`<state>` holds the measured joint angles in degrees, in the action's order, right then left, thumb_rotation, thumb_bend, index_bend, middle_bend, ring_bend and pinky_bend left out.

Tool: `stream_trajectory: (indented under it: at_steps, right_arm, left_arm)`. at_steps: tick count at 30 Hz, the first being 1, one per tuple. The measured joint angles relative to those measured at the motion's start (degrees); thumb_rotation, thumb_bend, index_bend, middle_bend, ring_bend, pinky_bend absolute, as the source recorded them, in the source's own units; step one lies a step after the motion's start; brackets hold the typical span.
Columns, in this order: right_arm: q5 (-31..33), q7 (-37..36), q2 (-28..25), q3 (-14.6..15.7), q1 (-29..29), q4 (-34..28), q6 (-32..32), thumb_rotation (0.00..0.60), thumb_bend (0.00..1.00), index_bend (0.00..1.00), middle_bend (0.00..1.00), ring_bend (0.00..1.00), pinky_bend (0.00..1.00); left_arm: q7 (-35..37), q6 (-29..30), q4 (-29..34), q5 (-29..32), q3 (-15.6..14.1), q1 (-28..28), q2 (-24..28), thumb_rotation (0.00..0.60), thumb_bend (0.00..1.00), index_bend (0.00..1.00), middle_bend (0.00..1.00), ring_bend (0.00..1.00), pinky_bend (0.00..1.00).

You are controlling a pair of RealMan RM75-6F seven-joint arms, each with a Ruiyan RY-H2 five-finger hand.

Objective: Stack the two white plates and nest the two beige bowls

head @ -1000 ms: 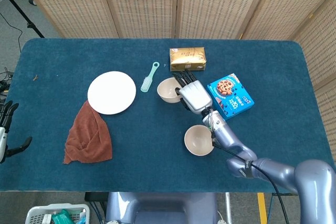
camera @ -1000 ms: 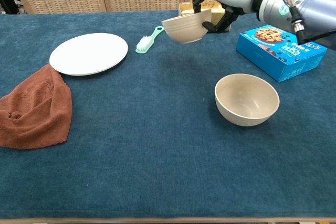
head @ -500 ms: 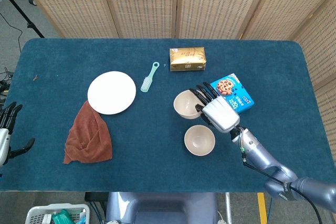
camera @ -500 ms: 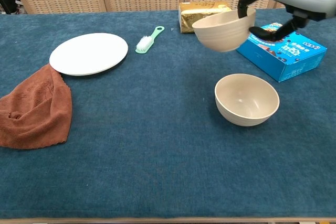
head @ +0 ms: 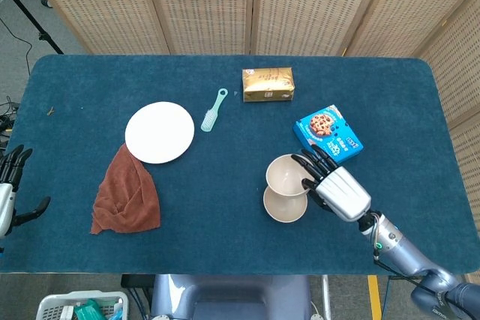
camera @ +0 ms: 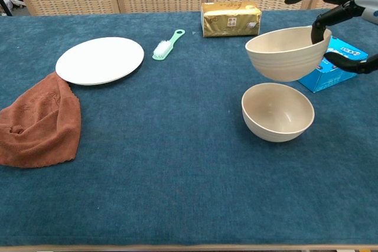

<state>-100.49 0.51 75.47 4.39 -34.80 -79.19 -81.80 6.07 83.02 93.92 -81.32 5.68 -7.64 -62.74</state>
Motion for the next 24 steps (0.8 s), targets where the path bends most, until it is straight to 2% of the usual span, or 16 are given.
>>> stream_trajectory:
  at_steps: [11, 24]
  right_arm:
    - [-2.8, -0.1, 3.6, 1.2, 1.8, 1.7, 0.7, 0.600, 0.53, 0.64, 0.09, 0.00, 0.00]
    - [-3.0, 0.1, 6.7, 0.2, 2.6, 4.7, 2.2, 0.600, 0.53, 0.64, 0.09, 0.00, 0.00]
  left_arm:
    - [-0.4, 0.1, -0.3, -0.1, 0.0, 0.0, -0.3, 0.600, 0.27, 0.00, 0.00, 0.00, 0.00]
    - [-0.4, -0.2, -0.2, 0.0, -0.1, 0.0, -0.4, 0.600, 0.27, 0.00, 0.00, 0.00, 0.00]
